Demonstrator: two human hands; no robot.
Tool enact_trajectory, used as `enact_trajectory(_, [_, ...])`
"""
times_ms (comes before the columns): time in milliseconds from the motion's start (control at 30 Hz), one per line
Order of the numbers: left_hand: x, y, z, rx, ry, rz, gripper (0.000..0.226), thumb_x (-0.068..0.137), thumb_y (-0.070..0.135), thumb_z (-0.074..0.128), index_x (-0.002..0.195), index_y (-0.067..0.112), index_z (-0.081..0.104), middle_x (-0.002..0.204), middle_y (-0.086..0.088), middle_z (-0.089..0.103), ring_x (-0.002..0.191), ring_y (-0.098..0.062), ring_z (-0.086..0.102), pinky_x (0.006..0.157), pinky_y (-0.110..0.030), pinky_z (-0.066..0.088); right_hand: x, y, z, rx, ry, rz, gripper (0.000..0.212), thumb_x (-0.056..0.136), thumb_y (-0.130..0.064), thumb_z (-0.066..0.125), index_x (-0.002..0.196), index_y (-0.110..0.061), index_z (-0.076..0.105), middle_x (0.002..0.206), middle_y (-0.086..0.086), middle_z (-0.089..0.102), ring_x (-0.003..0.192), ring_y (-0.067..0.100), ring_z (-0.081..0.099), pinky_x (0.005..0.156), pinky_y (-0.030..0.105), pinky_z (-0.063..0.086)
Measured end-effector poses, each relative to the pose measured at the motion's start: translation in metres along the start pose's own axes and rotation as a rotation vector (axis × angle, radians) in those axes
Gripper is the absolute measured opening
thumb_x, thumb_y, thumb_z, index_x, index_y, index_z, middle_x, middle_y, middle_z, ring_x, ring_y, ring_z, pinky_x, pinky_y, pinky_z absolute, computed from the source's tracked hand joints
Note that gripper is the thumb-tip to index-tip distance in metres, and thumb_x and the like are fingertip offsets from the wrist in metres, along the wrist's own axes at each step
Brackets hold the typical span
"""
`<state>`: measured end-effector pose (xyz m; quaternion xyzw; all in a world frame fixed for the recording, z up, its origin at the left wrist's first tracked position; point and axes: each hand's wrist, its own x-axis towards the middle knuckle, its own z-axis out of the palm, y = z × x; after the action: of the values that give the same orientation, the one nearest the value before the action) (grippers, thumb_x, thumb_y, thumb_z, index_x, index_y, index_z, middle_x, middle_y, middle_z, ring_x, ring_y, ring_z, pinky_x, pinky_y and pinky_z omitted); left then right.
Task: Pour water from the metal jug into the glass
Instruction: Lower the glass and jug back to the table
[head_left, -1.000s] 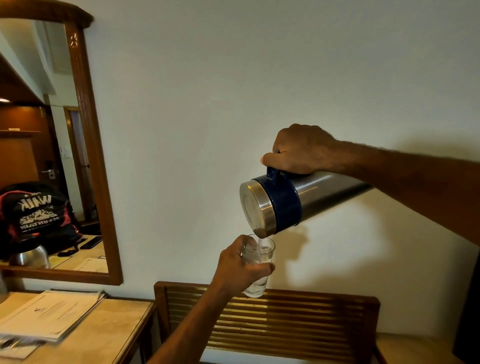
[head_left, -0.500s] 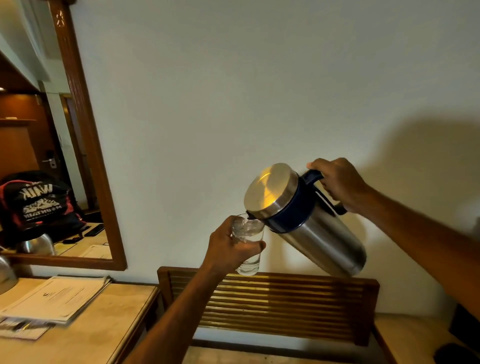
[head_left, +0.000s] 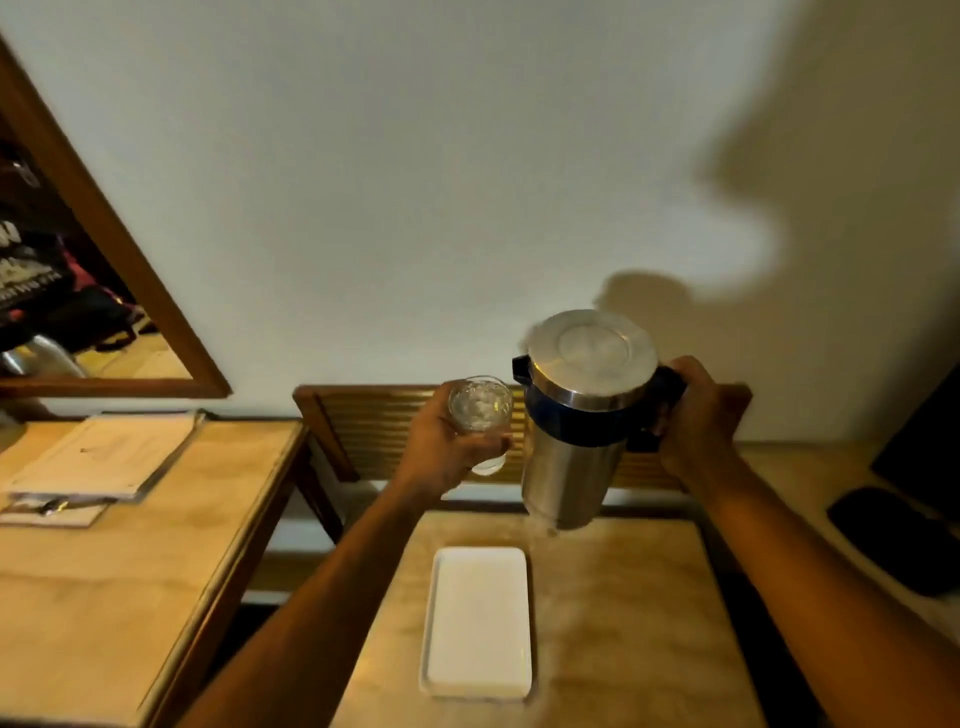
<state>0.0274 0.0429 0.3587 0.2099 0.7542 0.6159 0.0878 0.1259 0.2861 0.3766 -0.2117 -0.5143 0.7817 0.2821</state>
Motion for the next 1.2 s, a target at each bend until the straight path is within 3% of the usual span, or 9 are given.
enact_trajectory(133, [-0.002, -0.094, 0.025, 0.035, 0.006, -0.118, 0.062, 0.064, 0.002, 0.089, 0.113, 0.023, 0.058, 0.111, -0.008, 0.069, 0.101, -0.023, 0.069, 0.081, -0.038, 0.06, 0.015, 0.096, -0.046, -0.019, 0.014, 0.106, 0.05, 0.088, -0.029, 0.039, 0.039, -0.024, 0.042, 0.034, -0.005, 0.037, 0.036, 0.014, 0.034, 0.037, 0.021, 0.032])
enact_trajectory(233, [-0.008, -0.172, 0.045, 0.08, 0.023, -0.194, 0.066, 0.06, 0.006, 0.092, 0.113, 0.022, 0.057, 0.109, -0.003, 0.068, 0.099, -0.018, 0.067, 0.073, -0.024, 0.058, 0.022, 0.172, -0.081, -0.076, 0.077, 0.163, 0.055, 0.095, -0.025, 0.034, 0.041, -0.023, 0.041, 0.034, -0.006, 0.036, 0.037, 0.012, 0.034, 0.038, 0.021, 0.033])
enact_trajectory(367, [-0.02, -0.278, 0.072, 0.146, 0.046, -0.257, 0.067, 0.056, 0.011, 0.095, 0.103, 0.038, 0.054, 0.103, 0.009, 0.066, 0.094, -0.009, 0.066, 0.062, -0.014, 0.053, 0.031, 0.258, -0.119, -0.083, 0.241, 0.221, 0.036, 0.09, -0.022, 0.038, 0.055, -0.019, 0.043, 0.039, -0.009, 0.044, 0.038, 0.009, 0.037, 0.04, 0.021, 0.029])
enact_trajectory(500, [-0.032, -0.353, 0.083, 0.175, 0.111, -0.325, 0.069, 0.052, 0.017, 0.097, 0.107, 0.028, 0.056, 0.106, 0.001, 0.067, 0.096, -0.016, 0.065, 0.071, -0.025, 0.053, 0.037, 0.308, -0.143, -0.059, 0.292, 0.245, 0.04, 0.082, -0.02, 0.041, 0.043, -0.024, 0.043, 0.038, -0.009, 0.042, 0.034, 0.009, 0.035, 0.038, 0.02, 0.025])
enact_trajectory(600, [-0.04, -0.4, 0.095, 0.195, 0.123, -0.335, 0.071, 0.052, 0.02, 0.097, 0.11, 0.028, 0.057, 0.105, 0.011, 0.066, 0.097, -0.007, 0.063, 0.078, -0.026, 0.052, 0.043, 0.335, -0.159, -0.042, 0.256, 0.244, 0.049, 0.084, -0.02, 0.04, 0.035, -0.024, 0.044, 0.035, -0.009, 0.041, 0.032, 0.009, 0.034, 0.036, 0.019, 0.026])
enact_trajectory(700, [-0.045, -0.431, 0.102, 0.203, 0.134, -0.36, 0.073, 0.053, 0.018, 0.097, 0.113, 0.027, 0.057, 0.109, 0.007, 0.067, 0.102, -0.013, 0.064, 0.086, -0.038, 0.055, 0.047, 0.349, -0.17, -0.023, 0.237, 0.23, 0.058, 0.091, -0.016, 0.036, 0.035, -0.025, 0.045, 0.035, -0.01, 0.043, 0.033, 0.008, 0.036, 0.035, 0.018, 0.028])
enact_trajectory(833, [-0.046, -0.462, 0.109, 0.204, 0.138, -0.387, 0.078, 0.053, 0.021, 0.097, 0.119, 0.023, 0.056, 0.115, -0.001, 0.067, 0.106, -0.022, 0.063, 0.09, -0.049, 0.056, 0.051, 0.366, -0.177, -0.02, 0.194, 0.208, 0.052, 0.092, -0.014, 0.034, 0.041, -0.023, 0.042, 0.038, -0.007, 0.042, 0.036, 0.01, 0.036, 0.038, 0.022, 0.027])
enact_trajectory(1067, [-0.057, -0.485, 0.116, 0.217, 0.164, -0.405, 0.071, 0.048, 0.03, 0.098, 0.1, 0.048, 0.054, 0.104, 0.019, 0.065, 0.098, 0.002, 0.062, 0.076, -0.025, 0.05, 0.054, 0.386, -0.18, -0.067, 0.112, 0.203, 0.057, 0.093, -0.012, 0.032, 0.039, -0.025, 0.043, 0.036, -0.008, 0.04, 0.036, 0.011, 0.033, 0.04, 0.023, 0.027])
enact_trajectory(1200, [-0.056, -0.488, 0.117, 0.238, 0.16, -0.391, 0.073, 0.049, 0.03, 0.098, 0.104, 0.044, 0.053, 0.104, 0.022, 0.064, 0.096, 0.009, 0.059, 0.073, -0.019, 0.046, 0.055, 0.395, -0.179, -0.101, 0.116, 0.194, 0.052, 0.093, -0.01, 0.032, 0.043, -0.021, 0.042, 0.037, -0.007, 0.041, 0.037, 0.011, 0.033, 0.042, 0.024, 0.027])
